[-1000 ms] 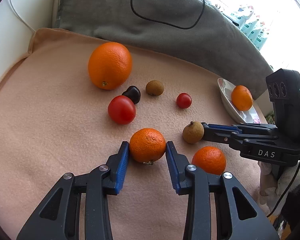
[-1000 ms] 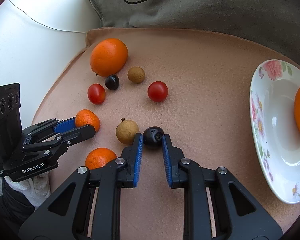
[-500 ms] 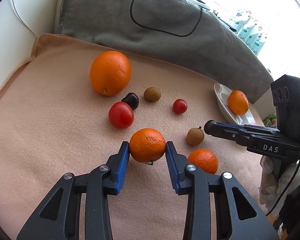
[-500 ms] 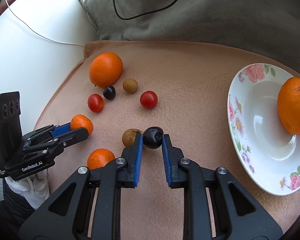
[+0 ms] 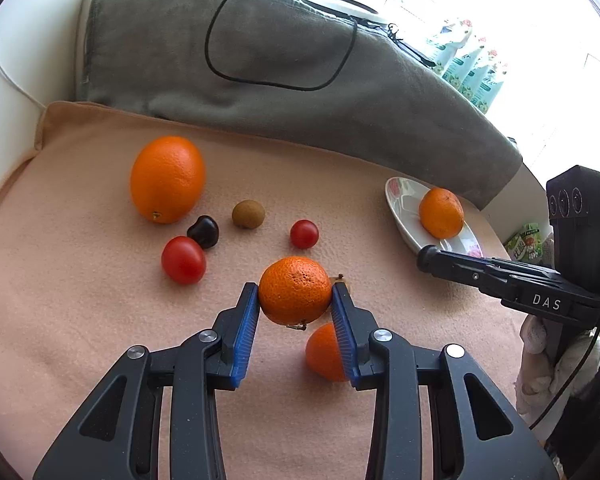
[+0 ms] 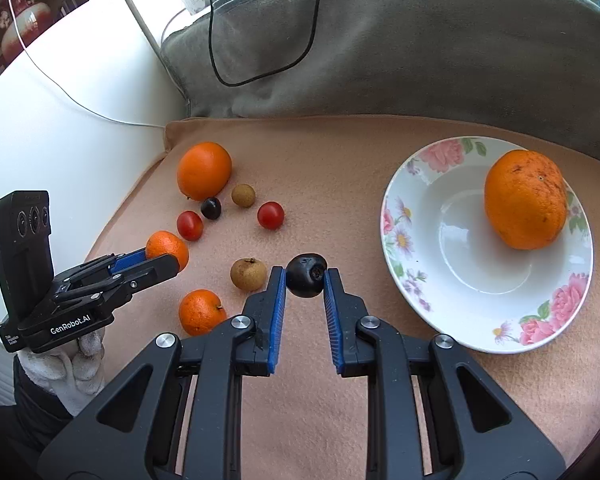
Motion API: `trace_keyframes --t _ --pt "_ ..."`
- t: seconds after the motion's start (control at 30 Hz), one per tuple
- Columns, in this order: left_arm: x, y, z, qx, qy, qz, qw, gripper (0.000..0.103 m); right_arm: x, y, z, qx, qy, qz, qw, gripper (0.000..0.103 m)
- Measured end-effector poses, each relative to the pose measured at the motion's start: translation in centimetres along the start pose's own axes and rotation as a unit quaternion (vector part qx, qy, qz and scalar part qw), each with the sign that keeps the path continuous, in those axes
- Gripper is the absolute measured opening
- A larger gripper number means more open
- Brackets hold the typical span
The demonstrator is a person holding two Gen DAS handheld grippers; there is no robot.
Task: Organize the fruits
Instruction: 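Carry the dark plum with the right gripper onto the plate and release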
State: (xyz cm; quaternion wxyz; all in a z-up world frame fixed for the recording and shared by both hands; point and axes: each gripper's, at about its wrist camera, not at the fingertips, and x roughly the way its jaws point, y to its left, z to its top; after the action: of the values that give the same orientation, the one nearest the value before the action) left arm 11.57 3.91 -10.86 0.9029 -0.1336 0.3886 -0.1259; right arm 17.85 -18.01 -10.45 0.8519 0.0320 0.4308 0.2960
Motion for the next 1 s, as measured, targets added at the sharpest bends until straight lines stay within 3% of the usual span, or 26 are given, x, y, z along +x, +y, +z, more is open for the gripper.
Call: trace_keyframes --t 0.43,1.0 --pt "2.9 -5.8 1.5 0.039 0.007 -0.043 0.9983 0.035 -4.5 -5.3 -1.5 0.046 -0.029 -0.047 0.997 0.02" --pt "6.4 -11.2 3.2 0.079 0.02 -0.062 0.9947 0.035 -5.5 -8.4 -2.2 0.068 -0.039 -0.073 0.994 0.02"
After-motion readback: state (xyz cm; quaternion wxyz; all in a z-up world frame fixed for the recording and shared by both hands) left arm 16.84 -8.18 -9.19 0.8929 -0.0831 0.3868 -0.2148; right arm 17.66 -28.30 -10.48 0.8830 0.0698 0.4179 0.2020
